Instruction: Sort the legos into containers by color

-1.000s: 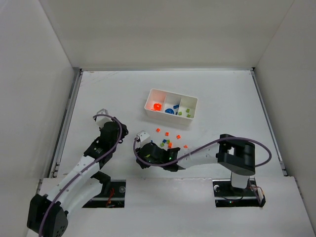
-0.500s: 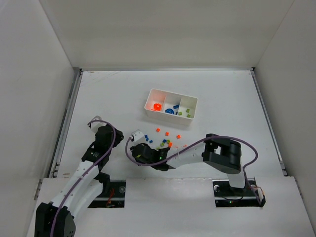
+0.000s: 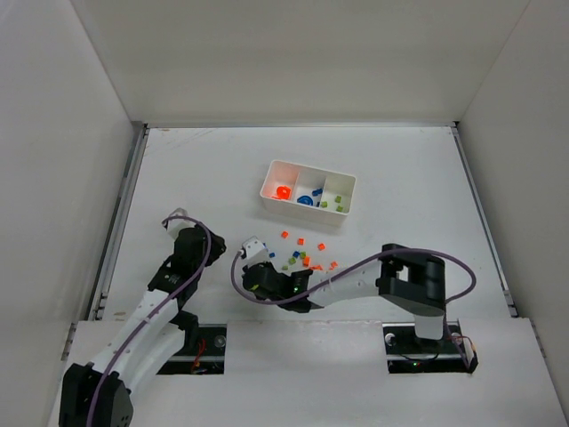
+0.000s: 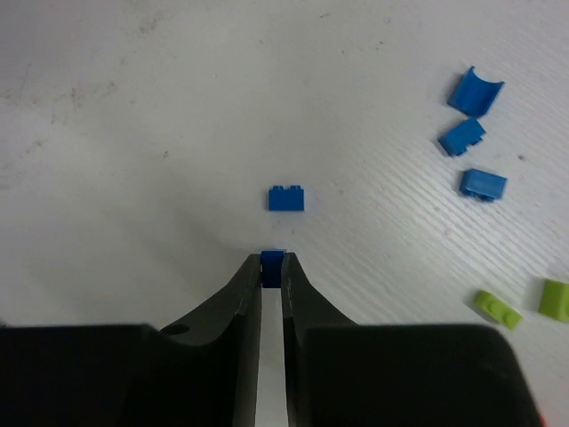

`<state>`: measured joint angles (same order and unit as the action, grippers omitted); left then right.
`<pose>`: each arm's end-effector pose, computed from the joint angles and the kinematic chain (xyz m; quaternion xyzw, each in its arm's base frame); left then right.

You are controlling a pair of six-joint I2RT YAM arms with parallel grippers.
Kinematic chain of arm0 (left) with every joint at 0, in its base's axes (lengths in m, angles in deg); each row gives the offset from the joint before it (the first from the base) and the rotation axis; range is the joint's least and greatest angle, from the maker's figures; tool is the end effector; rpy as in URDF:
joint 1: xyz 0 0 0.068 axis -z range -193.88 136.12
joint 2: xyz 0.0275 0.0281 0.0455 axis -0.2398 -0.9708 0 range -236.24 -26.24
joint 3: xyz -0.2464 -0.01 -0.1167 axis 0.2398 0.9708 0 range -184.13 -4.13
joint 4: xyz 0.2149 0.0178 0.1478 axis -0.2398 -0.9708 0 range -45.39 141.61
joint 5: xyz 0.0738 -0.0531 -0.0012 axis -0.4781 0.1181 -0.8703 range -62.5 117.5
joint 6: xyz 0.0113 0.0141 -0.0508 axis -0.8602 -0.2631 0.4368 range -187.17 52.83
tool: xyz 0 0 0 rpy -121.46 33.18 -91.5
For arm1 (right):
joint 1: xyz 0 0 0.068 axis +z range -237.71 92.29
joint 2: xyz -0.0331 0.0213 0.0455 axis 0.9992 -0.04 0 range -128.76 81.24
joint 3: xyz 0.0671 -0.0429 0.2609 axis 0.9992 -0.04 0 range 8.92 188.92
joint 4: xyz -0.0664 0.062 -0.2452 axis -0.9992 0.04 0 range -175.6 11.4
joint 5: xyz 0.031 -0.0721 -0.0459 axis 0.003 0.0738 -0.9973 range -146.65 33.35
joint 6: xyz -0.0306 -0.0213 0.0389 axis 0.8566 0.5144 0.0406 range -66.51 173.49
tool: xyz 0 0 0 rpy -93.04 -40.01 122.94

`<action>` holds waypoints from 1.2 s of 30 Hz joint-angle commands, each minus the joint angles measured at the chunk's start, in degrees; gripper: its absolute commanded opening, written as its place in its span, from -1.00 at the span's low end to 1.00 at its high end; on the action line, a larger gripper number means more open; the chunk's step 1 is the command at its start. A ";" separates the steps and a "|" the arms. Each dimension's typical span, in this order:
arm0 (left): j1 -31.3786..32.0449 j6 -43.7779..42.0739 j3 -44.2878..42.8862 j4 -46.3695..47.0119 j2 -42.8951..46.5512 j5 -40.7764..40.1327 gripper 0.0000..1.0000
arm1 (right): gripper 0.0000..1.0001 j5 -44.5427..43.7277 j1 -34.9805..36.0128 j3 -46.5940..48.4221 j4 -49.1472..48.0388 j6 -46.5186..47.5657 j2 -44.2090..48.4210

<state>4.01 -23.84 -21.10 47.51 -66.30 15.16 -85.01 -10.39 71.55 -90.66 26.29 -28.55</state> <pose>0.1580 -0.0430 0.1929 -0.2415 0.8154 -0.1848 0.4926 0.1038 0.3847 0.1524 -0.2852 0.8448 0.1742 0.4179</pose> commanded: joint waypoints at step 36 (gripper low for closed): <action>49.81 -2.20 -15.37 9.21 -32.90 -12.88 -0.38 | -0.08 10.08 -36.85 -1.00 -8.56 6.46 15.48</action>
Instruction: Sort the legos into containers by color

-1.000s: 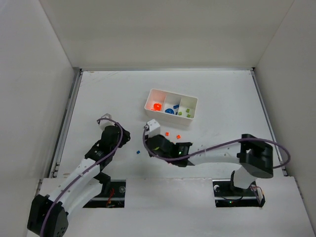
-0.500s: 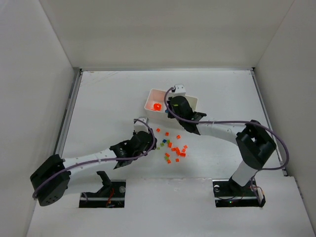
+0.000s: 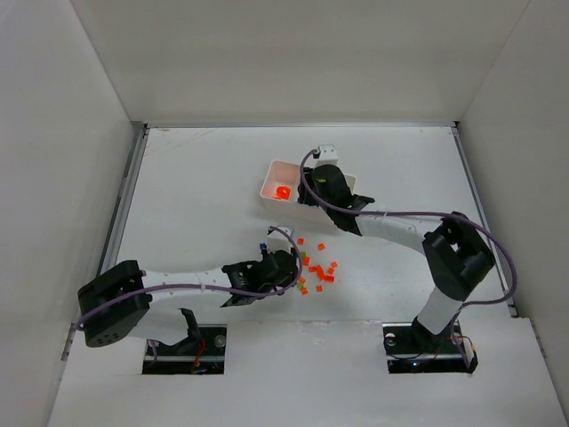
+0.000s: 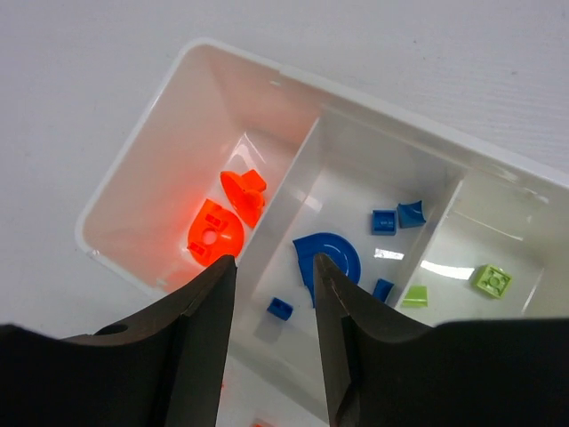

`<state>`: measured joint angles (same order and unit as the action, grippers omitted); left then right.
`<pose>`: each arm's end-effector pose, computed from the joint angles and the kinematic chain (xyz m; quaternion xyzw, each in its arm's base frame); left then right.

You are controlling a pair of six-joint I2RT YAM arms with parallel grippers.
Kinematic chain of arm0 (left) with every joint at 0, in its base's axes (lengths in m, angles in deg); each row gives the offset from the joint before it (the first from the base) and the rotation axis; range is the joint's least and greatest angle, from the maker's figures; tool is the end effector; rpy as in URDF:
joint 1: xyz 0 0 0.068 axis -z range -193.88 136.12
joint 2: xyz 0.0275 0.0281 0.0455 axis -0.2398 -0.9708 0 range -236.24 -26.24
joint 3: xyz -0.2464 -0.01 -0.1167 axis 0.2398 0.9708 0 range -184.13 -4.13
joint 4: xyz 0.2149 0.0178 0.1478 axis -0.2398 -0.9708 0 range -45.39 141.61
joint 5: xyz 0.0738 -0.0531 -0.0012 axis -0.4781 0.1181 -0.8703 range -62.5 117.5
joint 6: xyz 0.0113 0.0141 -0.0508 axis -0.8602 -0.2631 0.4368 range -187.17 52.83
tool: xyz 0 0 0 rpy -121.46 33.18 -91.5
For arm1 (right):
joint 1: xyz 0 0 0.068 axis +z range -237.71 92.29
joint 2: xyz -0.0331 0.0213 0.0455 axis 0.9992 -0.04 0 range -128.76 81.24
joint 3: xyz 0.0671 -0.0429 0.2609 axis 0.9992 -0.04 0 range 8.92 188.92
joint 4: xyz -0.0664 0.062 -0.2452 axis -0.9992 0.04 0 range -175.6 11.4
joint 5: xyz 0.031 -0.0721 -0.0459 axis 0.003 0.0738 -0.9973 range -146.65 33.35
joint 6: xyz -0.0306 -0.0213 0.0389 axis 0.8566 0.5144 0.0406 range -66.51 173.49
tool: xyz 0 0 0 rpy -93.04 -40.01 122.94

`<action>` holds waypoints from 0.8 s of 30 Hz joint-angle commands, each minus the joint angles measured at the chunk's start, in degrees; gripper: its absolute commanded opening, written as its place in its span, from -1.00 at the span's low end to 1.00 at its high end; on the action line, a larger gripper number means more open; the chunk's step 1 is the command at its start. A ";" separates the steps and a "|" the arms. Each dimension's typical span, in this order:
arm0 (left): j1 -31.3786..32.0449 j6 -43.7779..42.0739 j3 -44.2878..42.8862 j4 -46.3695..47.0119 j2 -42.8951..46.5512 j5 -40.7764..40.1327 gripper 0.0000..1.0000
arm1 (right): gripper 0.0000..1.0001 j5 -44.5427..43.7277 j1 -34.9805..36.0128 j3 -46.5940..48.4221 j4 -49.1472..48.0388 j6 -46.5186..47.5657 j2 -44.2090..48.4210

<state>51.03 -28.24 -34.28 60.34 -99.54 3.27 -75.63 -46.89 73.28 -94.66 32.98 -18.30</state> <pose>0.1200 -0.2218 0.1824 0.0990 0.8648 -0.2443 0.4273 0.3066 0.2497 0.2343 -0.0617 0.8393 0.1458 0.5201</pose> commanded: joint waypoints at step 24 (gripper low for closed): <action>7.03 -3.51 -2.19 5.15 -8.44 1.55 -0.33 | -0.08 3.07 -0.35 -16.28 -9.04 -5.24 13.33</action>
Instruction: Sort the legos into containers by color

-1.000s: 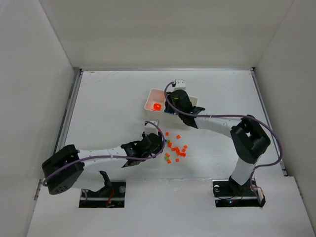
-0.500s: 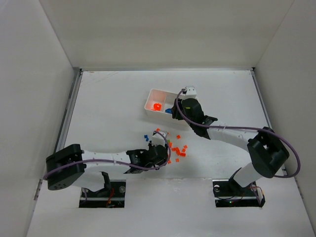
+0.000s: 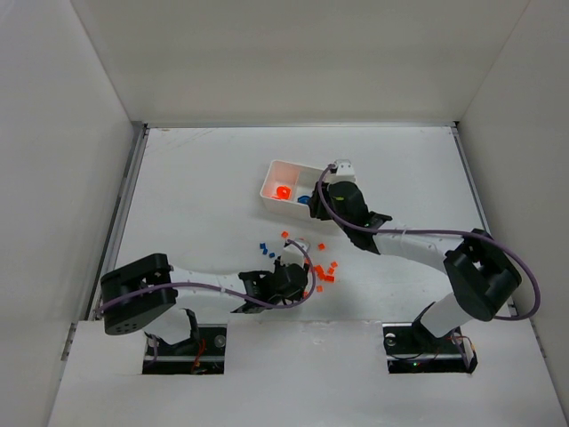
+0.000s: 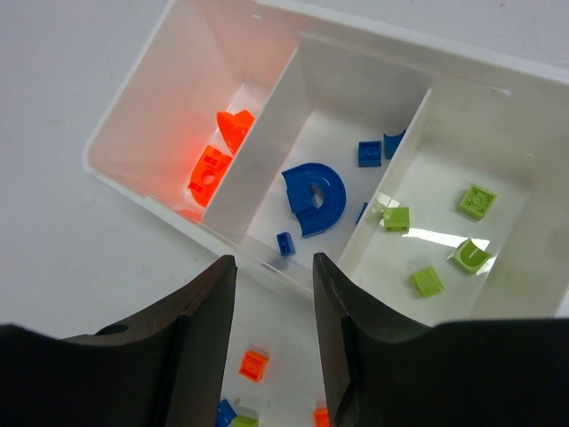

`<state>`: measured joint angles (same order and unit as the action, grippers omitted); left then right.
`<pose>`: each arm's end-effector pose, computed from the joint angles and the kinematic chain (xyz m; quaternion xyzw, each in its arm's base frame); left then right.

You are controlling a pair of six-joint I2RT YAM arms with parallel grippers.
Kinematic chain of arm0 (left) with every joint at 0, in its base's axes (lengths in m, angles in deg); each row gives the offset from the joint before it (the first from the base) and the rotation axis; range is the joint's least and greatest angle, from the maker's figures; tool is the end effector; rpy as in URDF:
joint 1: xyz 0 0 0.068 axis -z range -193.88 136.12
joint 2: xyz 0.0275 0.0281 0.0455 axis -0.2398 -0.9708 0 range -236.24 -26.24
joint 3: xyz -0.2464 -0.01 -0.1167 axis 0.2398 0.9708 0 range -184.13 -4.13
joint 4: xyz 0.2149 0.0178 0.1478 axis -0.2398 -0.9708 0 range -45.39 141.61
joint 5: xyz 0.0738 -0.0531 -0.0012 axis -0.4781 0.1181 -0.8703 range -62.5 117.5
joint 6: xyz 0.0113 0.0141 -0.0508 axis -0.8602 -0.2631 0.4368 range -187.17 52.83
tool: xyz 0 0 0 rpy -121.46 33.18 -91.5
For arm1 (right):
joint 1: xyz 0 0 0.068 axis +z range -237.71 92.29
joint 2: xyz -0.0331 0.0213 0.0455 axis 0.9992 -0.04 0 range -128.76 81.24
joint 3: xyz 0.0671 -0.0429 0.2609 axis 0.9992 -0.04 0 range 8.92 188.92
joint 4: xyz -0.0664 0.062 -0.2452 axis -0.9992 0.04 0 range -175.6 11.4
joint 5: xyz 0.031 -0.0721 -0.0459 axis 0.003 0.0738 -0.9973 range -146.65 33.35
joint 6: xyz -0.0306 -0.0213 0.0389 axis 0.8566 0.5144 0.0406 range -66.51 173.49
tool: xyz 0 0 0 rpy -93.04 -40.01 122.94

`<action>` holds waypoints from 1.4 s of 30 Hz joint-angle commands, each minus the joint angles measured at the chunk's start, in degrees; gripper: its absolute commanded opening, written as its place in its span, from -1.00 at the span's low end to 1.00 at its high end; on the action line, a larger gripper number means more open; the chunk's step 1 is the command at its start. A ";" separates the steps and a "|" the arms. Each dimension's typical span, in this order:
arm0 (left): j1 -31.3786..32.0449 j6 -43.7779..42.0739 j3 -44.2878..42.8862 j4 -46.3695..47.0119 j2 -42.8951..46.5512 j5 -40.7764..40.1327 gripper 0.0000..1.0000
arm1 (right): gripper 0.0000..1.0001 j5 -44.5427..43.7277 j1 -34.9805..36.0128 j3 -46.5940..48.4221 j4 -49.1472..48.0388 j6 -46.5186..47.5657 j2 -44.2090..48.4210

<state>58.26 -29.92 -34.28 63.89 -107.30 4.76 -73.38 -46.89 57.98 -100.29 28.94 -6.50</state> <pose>0.0939 -0.2466 0.1553 0.1833 0.8685 -0.2441 0.3906 0.2617 0.2127 0.2271 -0.0389 0.8326 0.1883 0.5194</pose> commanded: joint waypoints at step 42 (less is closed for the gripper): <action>-21.12 -8.95 -38.56 11.81 -21.06 7.97 -0.65 | -0.47 -11.39 -15.55 -19.52 -8.24 -14.20 27.10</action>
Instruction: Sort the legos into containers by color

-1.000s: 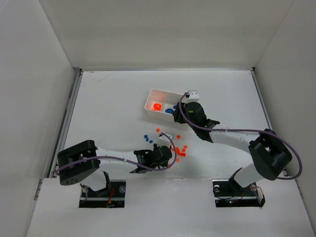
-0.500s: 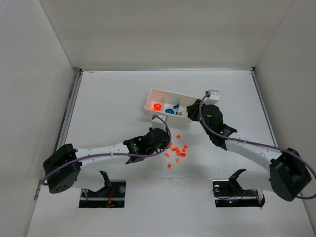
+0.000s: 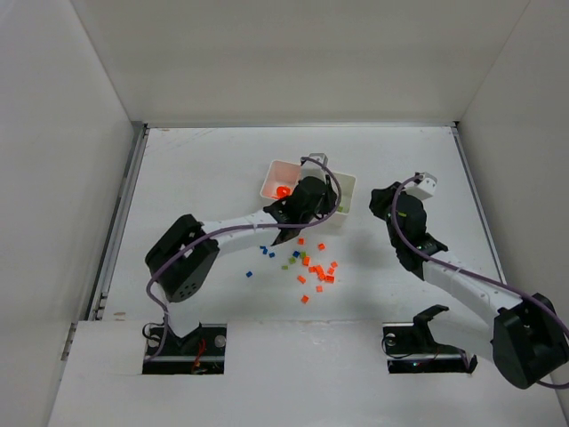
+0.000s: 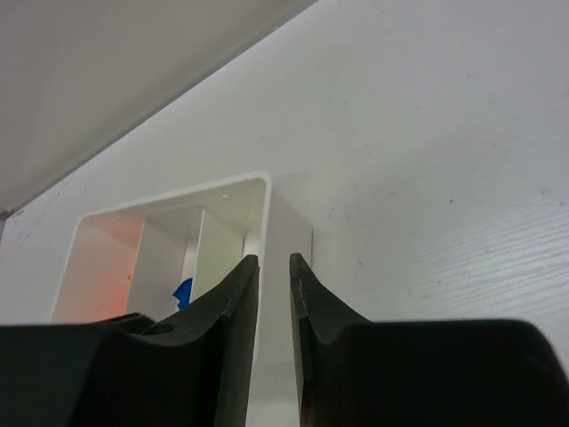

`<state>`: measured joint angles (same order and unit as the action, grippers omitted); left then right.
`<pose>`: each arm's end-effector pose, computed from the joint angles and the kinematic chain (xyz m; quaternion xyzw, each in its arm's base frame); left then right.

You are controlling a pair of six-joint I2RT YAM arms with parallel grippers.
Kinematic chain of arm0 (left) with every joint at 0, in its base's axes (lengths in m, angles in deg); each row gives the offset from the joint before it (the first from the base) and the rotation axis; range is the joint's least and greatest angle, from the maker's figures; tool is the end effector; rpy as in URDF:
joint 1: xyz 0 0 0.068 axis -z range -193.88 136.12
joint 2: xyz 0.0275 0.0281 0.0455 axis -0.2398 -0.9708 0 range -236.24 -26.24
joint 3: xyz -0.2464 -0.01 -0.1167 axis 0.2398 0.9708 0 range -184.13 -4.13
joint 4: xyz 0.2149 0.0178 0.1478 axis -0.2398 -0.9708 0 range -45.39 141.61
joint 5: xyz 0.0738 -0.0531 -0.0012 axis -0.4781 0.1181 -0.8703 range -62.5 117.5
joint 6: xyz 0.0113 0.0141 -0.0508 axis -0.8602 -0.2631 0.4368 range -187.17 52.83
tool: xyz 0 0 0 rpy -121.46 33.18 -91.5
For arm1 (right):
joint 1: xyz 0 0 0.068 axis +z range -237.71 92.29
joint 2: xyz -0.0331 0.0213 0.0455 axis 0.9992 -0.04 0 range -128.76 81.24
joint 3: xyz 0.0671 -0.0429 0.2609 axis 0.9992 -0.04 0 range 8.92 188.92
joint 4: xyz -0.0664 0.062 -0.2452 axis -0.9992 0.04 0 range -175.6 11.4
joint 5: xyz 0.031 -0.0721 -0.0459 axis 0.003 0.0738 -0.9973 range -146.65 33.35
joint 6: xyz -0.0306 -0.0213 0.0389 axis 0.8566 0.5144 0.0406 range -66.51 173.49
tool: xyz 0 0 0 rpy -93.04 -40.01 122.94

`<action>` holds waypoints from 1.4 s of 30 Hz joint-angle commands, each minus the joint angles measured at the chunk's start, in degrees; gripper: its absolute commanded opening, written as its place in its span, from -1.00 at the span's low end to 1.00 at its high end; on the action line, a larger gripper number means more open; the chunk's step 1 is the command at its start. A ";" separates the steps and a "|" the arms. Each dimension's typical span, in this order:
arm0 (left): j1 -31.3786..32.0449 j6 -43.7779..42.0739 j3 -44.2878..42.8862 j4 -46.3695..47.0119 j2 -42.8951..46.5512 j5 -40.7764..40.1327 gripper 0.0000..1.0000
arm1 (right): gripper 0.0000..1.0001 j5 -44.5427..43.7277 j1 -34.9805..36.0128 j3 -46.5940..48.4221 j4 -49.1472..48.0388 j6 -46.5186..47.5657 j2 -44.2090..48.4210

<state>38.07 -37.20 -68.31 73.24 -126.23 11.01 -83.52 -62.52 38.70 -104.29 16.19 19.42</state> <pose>0.2573 -0.3123 0.2524 0.0623 0.7833 -0.3131 0.5334 0.2219 0.0867 0.2427 0.2238 0.7436 0.1570 0.6102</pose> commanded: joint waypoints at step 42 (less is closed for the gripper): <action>-17.36 10.54 41.41 -33.23 58.76 -5.83 -0.12 | 0.13 7.10 52.46 7.66 24.32 9.26 -18.15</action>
<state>20.87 -27.73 -27.90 44.48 -69.07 6.16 -75.83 -9.73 44.34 -79.16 24.83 1.94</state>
